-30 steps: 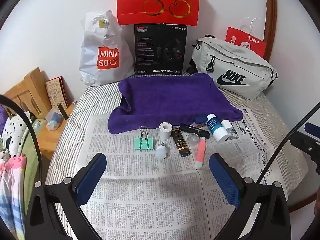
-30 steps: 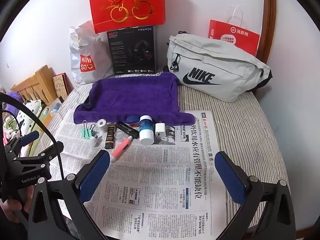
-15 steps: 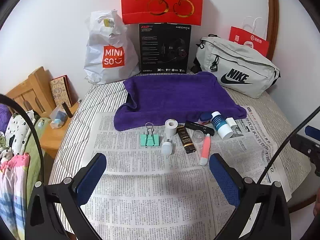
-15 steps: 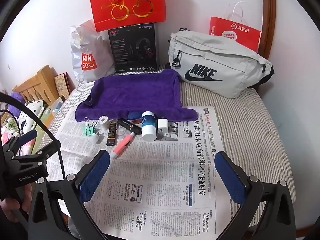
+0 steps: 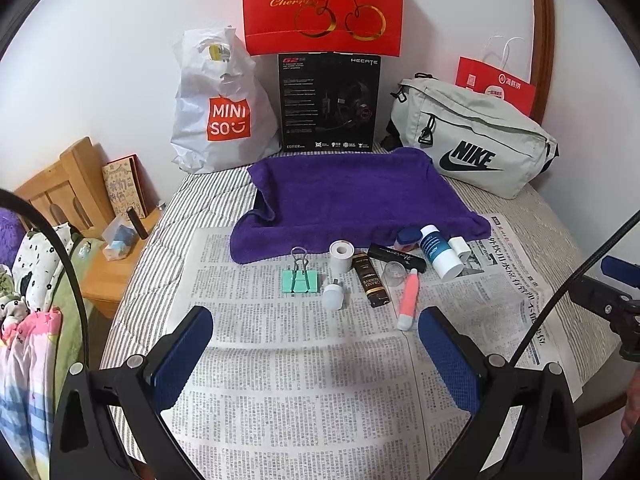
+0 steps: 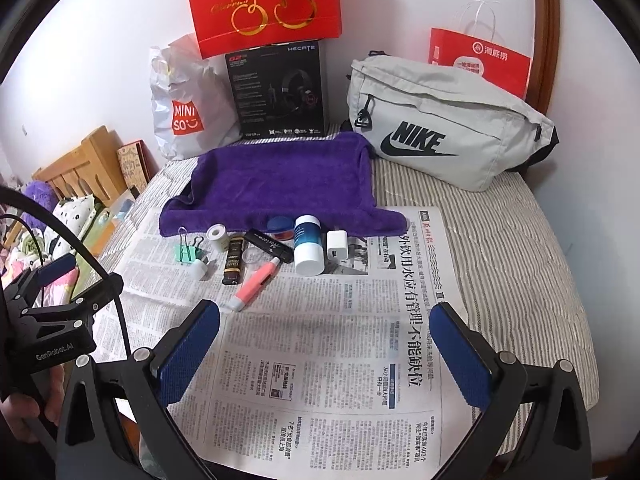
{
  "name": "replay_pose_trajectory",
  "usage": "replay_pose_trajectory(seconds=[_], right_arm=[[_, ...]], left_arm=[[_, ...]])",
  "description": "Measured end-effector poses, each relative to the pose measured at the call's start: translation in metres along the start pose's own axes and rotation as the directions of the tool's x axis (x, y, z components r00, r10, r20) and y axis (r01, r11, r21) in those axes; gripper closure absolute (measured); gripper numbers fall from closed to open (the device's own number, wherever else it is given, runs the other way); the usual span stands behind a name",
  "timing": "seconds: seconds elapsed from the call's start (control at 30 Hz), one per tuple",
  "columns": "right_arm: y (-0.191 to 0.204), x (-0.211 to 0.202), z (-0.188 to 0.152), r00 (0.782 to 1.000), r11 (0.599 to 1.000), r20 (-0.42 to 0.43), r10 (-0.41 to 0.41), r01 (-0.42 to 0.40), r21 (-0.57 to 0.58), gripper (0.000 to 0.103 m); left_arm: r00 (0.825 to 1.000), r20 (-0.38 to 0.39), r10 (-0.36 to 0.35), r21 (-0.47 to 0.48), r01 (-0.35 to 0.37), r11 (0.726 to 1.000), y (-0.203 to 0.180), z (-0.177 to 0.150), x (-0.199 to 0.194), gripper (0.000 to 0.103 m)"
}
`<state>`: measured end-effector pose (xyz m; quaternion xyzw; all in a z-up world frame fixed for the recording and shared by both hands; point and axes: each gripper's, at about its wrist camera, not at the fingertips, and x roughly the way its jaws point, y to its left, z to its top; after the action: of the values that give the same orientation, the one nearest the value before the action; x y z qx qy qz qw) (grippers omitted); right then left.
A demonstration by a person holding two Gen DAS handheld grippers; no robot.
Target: Organize rigid objects
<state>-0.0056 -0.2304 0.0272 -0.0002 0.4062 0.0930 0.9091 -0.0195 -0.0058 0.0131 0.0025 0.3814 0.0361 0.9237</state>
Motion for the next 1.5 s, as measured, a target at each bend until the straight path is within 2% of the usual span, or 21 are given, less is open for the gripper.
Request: replay_pose_trajectory(seconds=[0.4, 1.5], right_arm=[[-0.0004, -0.0103, 0.0044, 1.000, 1.000, 0.023, -0.003, 0.003, 0.001, 0.000], [0.0023, -0.0070, 0.0043, 1.000, 1.000, 0.010, -0.011, 0.011, -0.001, 0.000]], left_arm=[[1.000, 0.004, -0.025, 0.007, 0.025, 1.000, -0.0019, -0.0016, -0.0016, 0.000], [1.000, -0.010, -0.009, 0.012, 0.009, 1.000, -0.0003, -0.0029, 0.0032, 0.000]])
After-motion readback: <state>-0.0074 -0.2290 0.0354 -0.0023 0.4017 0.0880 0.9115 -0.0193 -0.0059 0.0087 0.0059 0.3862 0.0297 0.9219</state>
